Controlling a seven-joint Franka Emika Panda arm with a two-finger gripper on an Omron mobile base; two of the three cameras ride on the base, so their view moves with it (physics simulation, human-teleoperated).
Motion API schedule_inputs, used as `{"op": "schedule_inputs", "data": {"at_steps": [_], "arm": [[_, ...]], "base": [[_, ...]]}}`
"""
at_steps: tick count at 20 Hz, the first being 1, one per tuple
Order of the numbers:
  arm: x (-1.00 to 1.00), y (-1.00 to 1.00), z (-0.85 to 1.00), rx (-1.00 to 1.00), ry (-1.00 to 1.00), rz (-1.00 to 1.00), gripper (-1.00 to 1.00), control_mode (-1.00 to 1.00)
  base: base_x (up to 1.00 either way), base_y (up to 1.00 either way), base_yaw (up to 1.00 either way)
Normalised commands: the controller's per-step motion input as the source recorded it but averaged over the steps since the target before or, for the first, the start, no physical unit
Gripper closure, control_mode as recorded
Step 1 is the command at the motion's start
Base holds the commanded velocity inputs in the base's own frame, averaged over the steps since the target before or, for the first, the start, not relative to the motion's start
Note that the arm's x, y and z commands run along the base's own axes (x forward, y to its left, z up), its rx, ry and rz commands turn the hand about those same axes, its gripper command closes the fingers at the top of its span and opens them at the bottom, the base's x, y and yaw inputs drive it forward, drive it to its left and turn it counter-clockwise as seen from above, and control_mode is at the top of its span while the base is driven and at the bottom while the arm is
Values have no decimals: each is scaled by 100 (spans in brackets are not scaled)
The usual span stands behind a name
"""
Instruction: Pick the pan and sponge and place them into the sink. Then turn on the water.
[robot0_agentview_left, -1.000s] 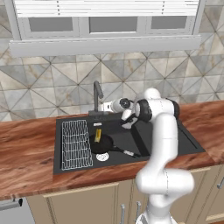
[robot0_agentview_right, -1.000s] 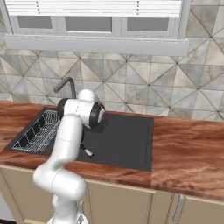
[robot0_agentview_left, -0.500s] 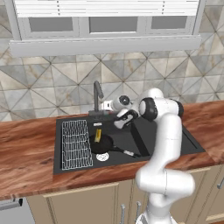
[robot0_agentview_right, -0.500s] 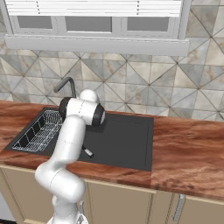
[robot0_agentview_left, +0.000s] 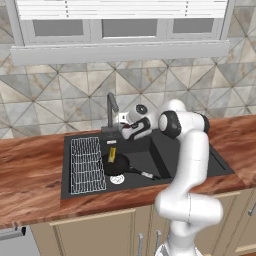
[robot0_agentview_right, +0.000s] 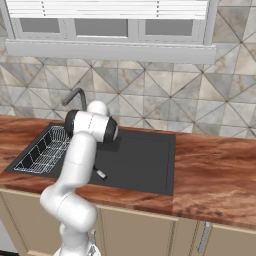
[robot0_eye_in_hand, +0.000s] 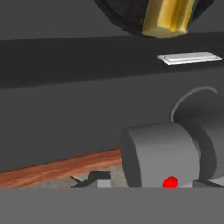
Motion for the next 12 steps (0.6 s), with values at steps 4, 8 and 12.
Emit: {"op": "schedule_inputs", "data": {"at_steps": [4,8,12], "arm": [[-8,-57,-35,4,7,-7,100,-100],[-8,-57,-35,4,7,-7,100,-100],[-9,-58,-36,4,7,-7,100,-100]], "base": [[0,0,0],[0,0,0],[0,0,0]]}}
